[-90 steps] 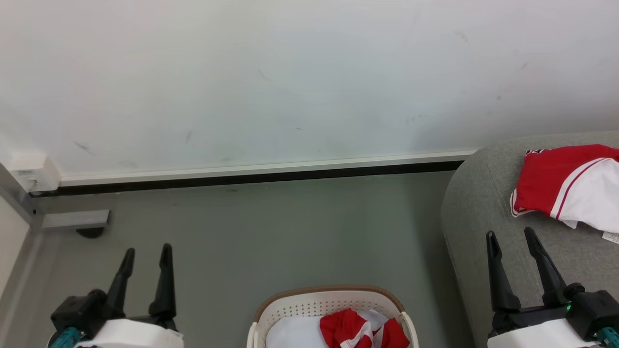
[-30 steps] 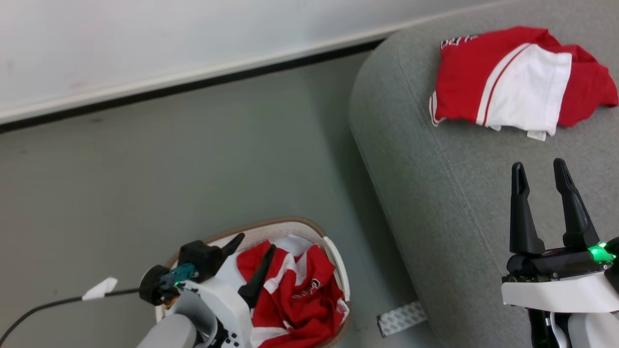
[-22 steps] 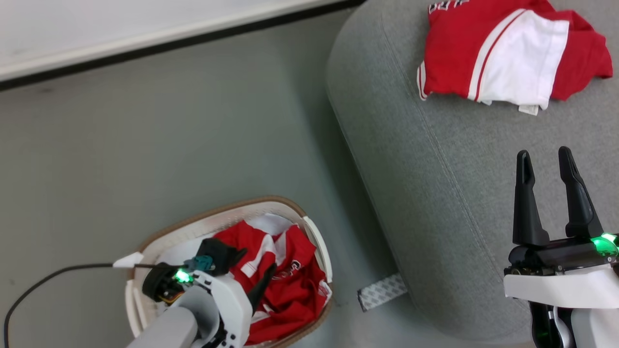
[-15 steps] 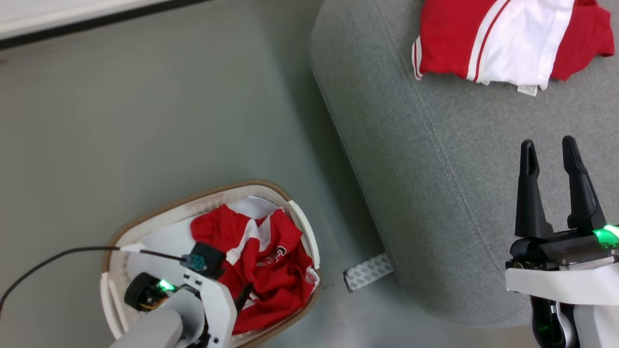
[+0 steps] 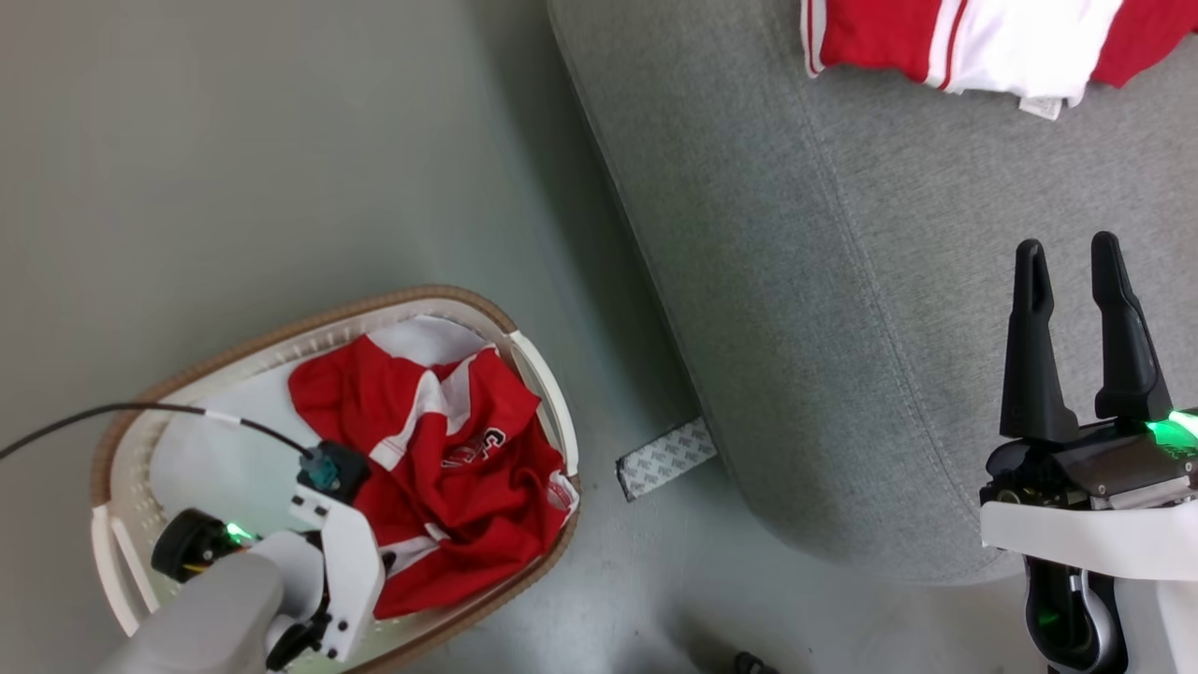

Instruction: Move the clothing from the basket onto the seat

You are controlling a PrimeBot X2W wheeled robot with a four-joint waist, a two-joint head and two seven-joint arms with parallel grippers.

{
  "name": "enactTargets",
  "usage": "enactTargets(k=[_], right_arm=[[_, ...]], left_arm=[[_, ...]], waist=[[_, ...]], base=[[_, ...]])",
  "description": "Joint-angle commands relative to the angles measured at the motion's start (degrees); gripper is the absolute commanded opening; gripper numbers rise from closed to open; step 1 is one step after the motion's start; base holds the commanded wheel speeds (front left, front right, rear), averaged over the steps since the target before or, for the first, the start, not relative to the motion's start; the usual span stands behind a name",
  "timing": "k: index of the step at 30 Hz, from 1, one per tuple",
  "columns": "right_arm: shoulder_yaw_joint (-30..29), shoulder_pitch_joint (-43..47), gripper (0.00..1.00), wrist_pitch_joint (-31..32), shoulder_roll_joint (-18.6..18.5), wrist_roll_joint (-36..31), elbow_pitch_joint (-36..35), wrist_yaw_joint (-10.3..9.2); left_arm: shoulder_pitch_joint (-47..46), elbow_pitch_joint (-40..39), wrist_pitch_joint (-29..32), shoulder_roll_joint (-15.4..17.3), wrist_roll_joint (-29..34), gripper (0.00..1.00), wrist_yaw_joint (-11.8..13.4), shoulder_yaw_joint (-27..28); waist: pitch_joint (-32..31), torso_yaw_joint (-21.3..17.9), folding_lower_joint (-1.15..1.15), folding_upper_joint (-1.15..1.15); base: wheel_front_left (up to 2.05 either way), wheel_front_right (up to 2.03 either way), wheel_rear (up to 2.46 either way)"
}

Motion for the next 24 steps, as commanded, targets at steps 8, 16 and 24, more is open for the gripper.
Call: enactTargets(k=[8,16,24], right_arm=[[-0.6,0.0,1.00,-0.1,0.0,1.5,-1.3,-0.13],[0.5,-1.0,1.00,-0.1,0.0,1.7,-1.6,-0.13],[1.3,-1.9,1.00,-0.2,0.0,1.7,-0.3,-0.13]], left_arm=[[-4.6,1.3,0.8,0.1,-3.9,1.00,0.1,-4.8],[-6.9,1.5,-2.0,0.0,-7.2,0.00,0.1,-9.2],[-6.9,2.7,-5.3,0.3,-10.7,0.00,0.1,-12.3]], waist=[[4.9,0.2,-0.01,0.00],[6.0,0.5,-0.01,0.00],[3.7,-0.1,-0.01,0.00]], base=[[0.00,0.00,0.00],[0.00,0.00,0.00],[0.00,0.00,0.00]])
